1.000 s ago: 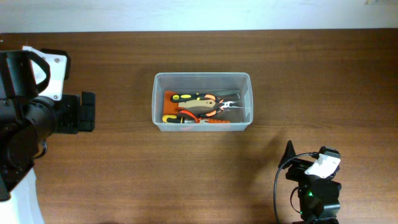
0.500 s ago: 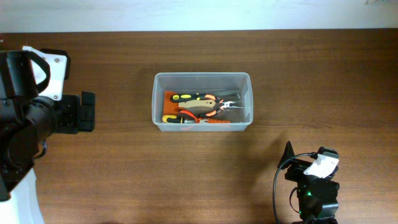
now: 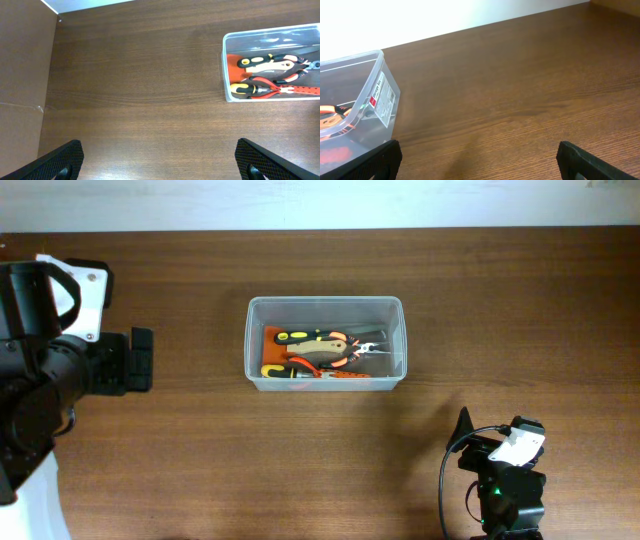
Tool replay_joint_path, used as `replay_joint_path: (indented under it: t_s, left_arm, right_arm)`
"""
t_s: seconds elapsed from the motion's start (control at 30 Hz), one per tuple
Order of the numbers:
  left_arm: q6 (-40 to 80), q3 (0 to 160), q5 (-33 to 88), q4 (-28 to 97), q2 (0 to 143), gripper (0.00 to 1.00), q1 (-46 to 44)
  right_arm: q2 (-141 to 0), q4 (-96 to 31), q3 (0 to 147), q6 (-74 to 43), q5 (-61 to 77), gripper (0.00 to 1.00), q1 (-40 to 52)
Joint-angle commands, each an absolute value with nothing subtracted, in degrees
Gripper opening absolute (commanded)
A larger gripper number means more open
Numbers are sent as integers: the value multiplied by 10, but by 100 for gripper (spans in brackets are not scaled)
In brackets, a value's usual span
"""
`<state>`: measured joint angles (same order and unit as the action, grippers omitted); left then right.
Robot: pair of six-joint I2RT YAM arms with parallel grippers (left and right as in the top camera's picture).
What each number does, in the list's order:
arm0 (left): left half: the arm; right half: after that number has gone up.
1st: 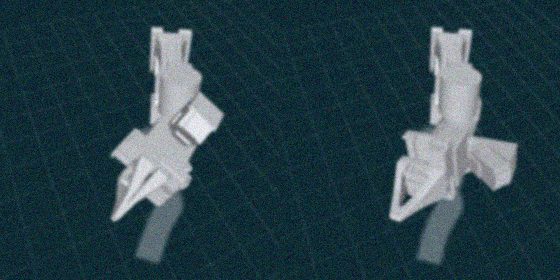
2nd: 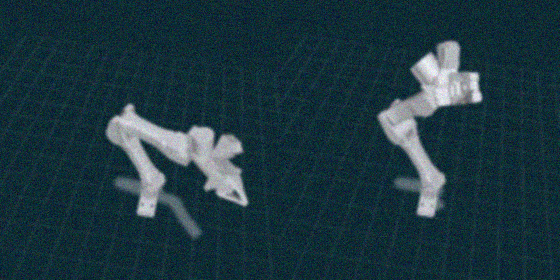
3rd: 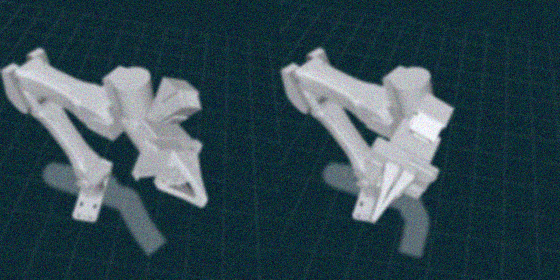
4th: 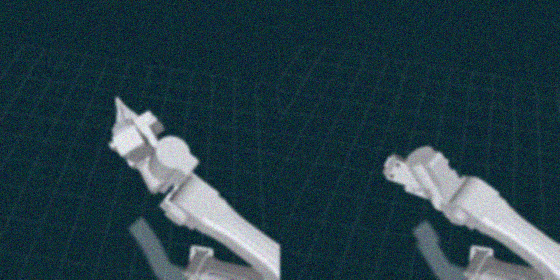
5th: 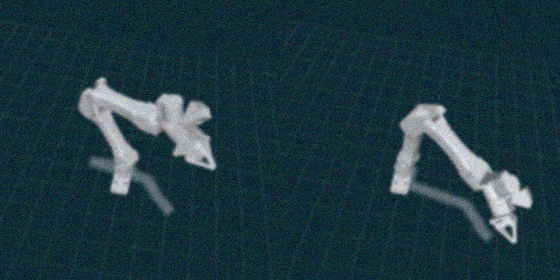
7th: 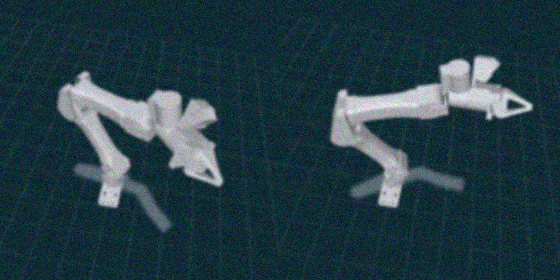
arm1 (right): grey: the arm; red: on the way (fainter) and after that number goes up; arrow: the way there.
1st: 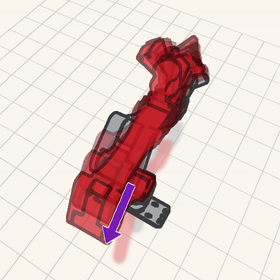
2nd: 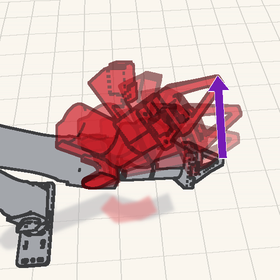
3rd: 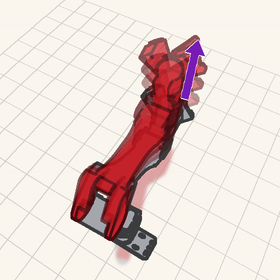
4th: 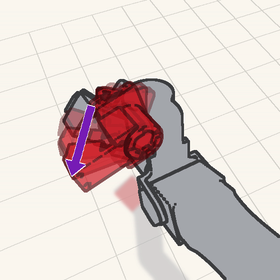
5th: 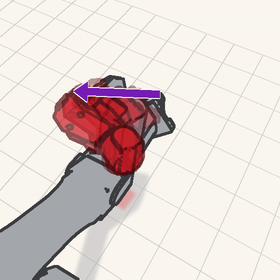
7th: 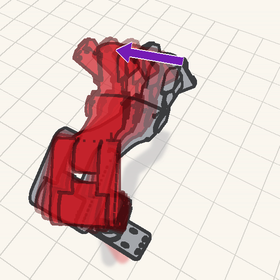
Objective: Pack container
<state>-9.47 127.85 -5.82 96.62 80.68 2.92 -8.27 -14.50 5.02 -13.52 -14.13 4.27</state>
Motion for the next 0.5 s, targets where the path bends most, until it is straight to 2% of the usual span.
replay_joint_path:
  t_s: [0.0,0.07,0.2,0.33,0.47]
  left_arm:
    - [-104,1255,-54,966,756,99,28]
    - [-108,1223,-71,942,720,99,28]
    - [-108,1094,-51,809,611,99,28]
    - [-105,899,-9,627,483,99,28]
    - [-86,715,7,501,368,99,28]
  right_arm:
    - [-75,-143,45,-138,-153,99,41]
    - [-75,-143,45,-138,-153,99,41]
    - [-75,-143,45,-138,-153,99,41]
    - [-75,-143,45,-138,-153,99,41]
    - [-75,-143,45,-138,-153,99,41]
